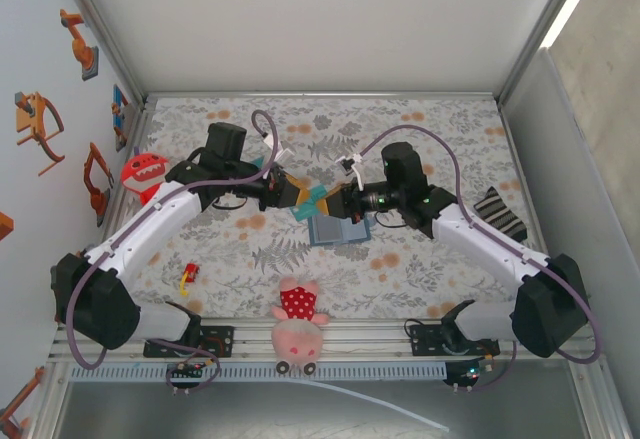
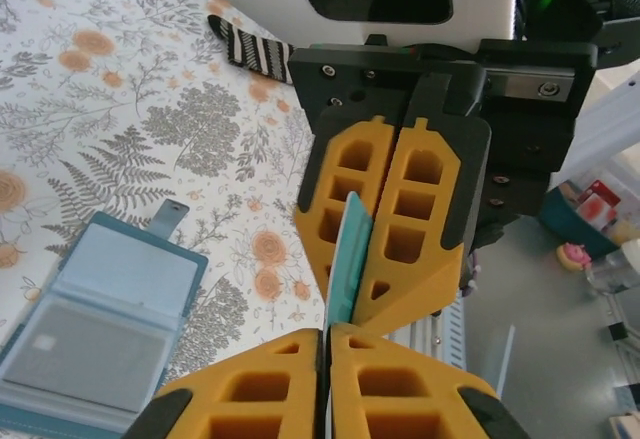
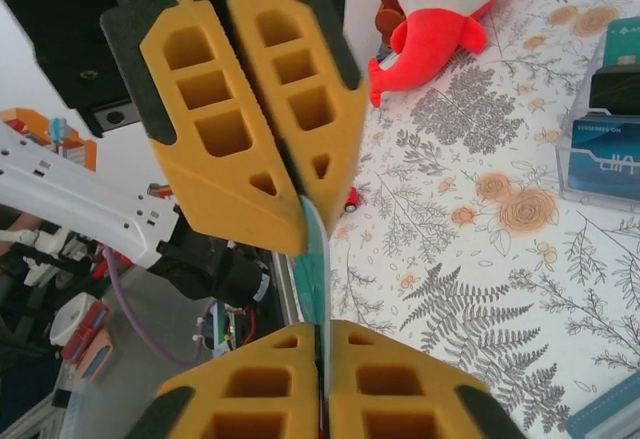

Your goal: Take the credit cards out of the card holder

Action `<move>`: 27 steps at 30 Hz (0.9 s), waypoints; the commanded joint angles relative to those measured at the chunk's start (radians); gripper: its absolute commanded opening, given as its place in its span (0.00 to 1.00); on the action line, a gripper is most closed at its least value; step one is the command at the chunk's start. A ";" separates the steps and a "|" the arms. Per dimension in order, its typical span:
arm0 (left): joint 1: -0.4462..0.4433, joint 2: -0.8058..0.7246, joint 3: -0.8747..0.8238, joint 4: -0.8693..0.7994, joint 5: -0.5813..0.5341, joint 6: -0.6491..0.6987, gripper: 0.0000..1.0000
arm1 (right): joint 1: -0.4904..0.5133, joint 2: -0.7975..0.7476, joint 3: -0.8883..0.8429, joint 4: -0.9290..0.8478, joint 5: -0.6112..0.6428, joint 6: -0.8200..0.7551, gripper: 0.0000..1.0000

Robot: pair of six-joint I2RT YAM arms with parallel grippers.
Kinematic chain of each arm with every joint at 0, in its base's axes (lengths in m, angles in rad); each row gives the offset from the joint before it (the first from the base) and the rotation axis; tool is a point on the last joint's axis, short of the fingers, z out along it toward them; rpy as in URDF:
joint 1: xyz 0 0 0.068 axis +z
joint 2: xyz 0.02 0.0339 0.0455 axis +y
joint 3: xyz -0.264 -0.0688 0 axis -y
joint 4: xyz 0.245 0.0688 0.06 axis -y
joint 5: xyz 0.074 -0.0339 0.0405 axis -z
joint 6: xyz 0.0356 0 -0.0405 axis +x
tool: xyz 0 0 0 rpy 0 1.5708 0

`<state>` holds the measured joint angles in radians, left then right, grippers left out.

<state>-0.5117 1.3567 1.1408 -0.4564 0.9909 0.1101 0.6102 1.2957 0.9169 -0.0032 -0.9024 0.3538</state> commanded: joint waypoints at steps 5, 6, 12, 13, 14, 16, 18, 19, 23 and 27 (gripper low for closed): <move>0.006 -0.031 0.020 -0.008 -0.158 0.046 0.00 | 0.002 -0.033 0.048 -0.112 0.107 -0.079 0.42; 0.007 -0.035 0.017 -0.008 -0.201 0.050 0.00 | 0.000 -0.036 0.054 -0.137 0.134 -0.088 0.54; 0.021 -0.055 0.004 -0.015 -0.418 0.113 0.00 | -0.005 -0.049 0.075 -0.234 0.267 -0.113 0.90; 0.026 -0.056 0.001 -0.011 -0.442 0.121 0.00 | -0.006 -0.054 0.074 -0.242 0.287 -0.113 0.90; 0.035 -0.058 -0.002 -0.004 -0.471 0.136 0.00 | -0.006 -0.058 0.074 -0.248 0.307 -0.114 0.90; 0.046 -0.057 -0.007 0.007 -0.542 0.170 0.00 | -0.007 -0.067 0.072 -0.256 0.343 -0.113 0.91; 0.066 -0.045 -0.006 0.025 -0.604 0.203 0.00 | -0.007 -0.077 0.071 -0.261 0.379 -0.111 0.91; 0.076 -0.037 -0.003 0.031 -0.627 0.216 0.00 | -0.007 -0.079 0.071 -0.265 0.396 -0.110 0.91; 0.127 0.012 -0.003 0.080 -0.680 0.304 0.00 | -0.010 -0.093 0.068 -0.273 0.453 -0.097 0.94; 0.169 0.092 -0.005 0.158 -0.726 0.409 0.00 | -0.013 -0.103 0.064 -0.273 0.515 -0.068 0.97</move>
<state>-0.3672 1.3979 1.1423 -0.3691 0.3260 0.4004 0.6033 1.2209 0.9543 -0.2588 -0.4629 0.2657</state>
